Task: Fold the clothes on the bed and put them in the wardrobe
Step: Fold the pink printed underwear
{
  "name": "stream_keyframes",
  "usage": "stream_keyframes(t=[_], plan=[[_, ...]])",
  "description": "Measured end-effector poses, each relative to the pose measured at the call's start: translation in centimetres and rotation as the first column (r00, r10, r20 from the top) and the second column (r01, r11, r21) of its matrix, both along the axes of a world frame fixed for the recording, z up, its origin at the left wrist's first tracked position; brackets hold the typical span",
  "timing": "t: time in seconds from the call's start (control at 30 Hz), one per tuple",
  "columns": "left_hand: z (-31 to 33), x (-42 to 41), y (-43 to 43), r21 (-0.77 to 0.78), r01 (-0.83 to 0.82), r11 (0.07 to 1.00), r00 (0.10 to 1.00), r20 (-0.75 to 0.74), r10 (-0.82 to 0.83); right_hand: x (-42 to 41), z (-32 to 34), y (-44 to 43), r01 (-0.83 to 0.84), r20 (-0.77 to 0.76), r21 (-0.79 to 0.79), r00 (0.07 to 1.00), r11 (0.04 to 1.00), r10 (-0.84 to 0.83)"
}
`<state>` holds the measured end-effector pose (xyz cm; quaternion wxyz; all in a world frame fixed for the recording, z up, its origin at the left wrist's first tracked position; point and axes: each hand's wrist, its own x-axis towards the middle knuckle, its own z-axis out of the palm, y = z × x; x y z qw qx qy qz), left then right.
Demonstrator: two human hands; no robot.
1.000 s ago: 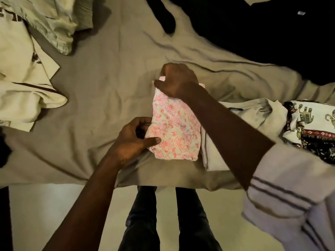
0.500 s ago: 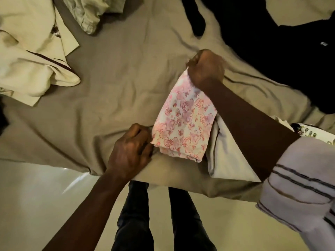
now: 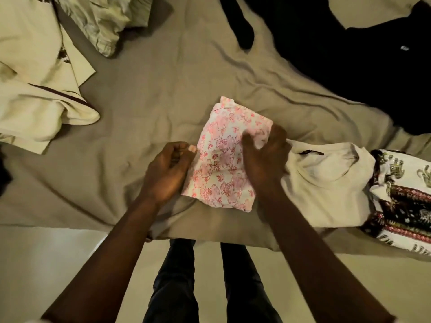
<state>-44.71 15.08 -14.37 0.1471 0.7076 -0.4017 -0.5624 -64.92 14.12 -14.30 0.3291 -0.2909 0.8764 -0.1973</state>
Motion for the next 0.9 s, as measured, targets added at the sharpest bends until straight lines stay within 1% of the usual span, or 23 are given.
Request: stream_keyframes(t=[0.03,0.07,0.1,0.13,0.17,0.2,0.23,0.27,0.3,0.33,0.4,0.47,0.53,0.6,0.63,0.67,0.73,0.8,0.87,0.9], plan=[[-0.1,-0.7,-1.0,0.07,0.015,0.997,0.999,-0.041,-0.012,0.5,-0.4,1.5,0.05,0.099,0.074,0.993,0.996,-0.058],[-0.2,-1.3,-1.8,0.141,0.042,0.989,0.997,-0.075,-0.032,1.2,-0.6,2.6,0.095,0.2,0.113,0.973,0.989,-0.117],[-0.2,-2.0,-2.5,0.198,0.077,0.977,0.993,-0.107,-0.056,1.4,-1.0,3.5,0.152,0.285,0.118,0.941,0.981,-0.18],[-0.2,-2.7,-3.2,0.244,0.094,0.965,0.987,-0.147,-0.06,1.3,-1.1,4.1,0.238,0.385,0.097,0.886,0.966,-0.257],[0.0,-3.1,-3.8,0.284,0.083,0.955,0.979,-0.201,-0.025,1.0,-1.1,4.0,0.33,0.514,0.102,0.79,0.938,-0.334],[0.7,-3.5,-4.4,0.323,0.069,0.944,0.964,-0.265,0.02,0.3,-0.9,3.8,0.421,0.656,0.145,0.637,0.895,-0.406],[1.5,-3.8,-5.0,0.361,0.066,0.93,0.941,-0.333,0.062,-0.3,-0.3,3.5,0.462,0.771,0.213,0.462,0.861,-0.439],[2.6,-3.9,-5.5,0.39,0.074,0.918,0.913,-0.397,0.095,-0.8,0.3,3.1,0.455,0.83,0.276,0.332,0.847,-0.448],[3.8,-4.5,-6.0,0.4,0.095,0.912,0.89,-0.445,0.102,-1.7,1.0,2.8,0.436,0.868,0.298,0.247,0.849,-0.431],[5.0,-5.0,-6.4,0.396,0.107,0.912,0.867,-0.486,0.109,-2.3,1.6,2.5,0.424,0.895,0.29,0.195,0.858,-0.4],[7.5,-7.6,-7.4,0.369,0.138,0.919,0.833,-0.545,0.093,-4.7,3.0,2.3,0.457,0.948,0.228,0.098,0.859,-0.304],[9.7,-10.7,-8.2,0.343,0.202,0.918,0.795,-0.604,0.051,-7.2,4.4,2.6,0.503,0.972,0.205,-0.006,0.84,-0.233],[11.3,-15.2,-8.6,0.348,0.327,0.879,0.746,-0.665,-0.014,-10.5,5.7,3.9,0.539,0.979,0.193,-0.055,0.82,-0.194],[12.6,-18.4,-9.1,0.329,0.427,0.842,0.687,-0.724,-0.065,-12.5,6.5,5.0,0.59,0.975,0.224,-0.121,0.776,-0.189],[12.6,-21.7,-9.1,0.294,0.517,0.804,0.642,-0.754,-0.138,-15.0,6.8,6.4,0.65,0.978,0.205,-0.101,0.732,-0.184],[12.6,-25.0,-8.8,0.26,0.59,0.765,0.597,-0.778,-0.197,-17.4,7.2,7.8,0.71,0.981,0.171,-0.054,0.683,-0.189],[12.2,-29.9,-8.6,0.195,0.674,0.713,0.517,-0.814,-0.265,-20.9,8.4,9.8,0.823,0.98,0.077,0.042,0.563,-0.195],[11.3,-35.5,-8.0,0.15,0.747,0.647,0.425,-0.856,-0.293,-25.1,9.6,12.2,0.926,0.948,-0.065,0.173,0.371,-0.265],[10.2,-40.7,-7.0,0.142,0.795,0.59,0.378,-0.876,-0.299,-28.7,10.5,14.6,0.963,0.889,-0.192,0.251,0.187,-0.383],[9.2,-43.0,-6.4,0.144,0.813,0.564,0.378,-0.868,-0.324,-30.3,10.6,15.8,0.961,0.867,-0.249,0.276,0.118,-0.415]])
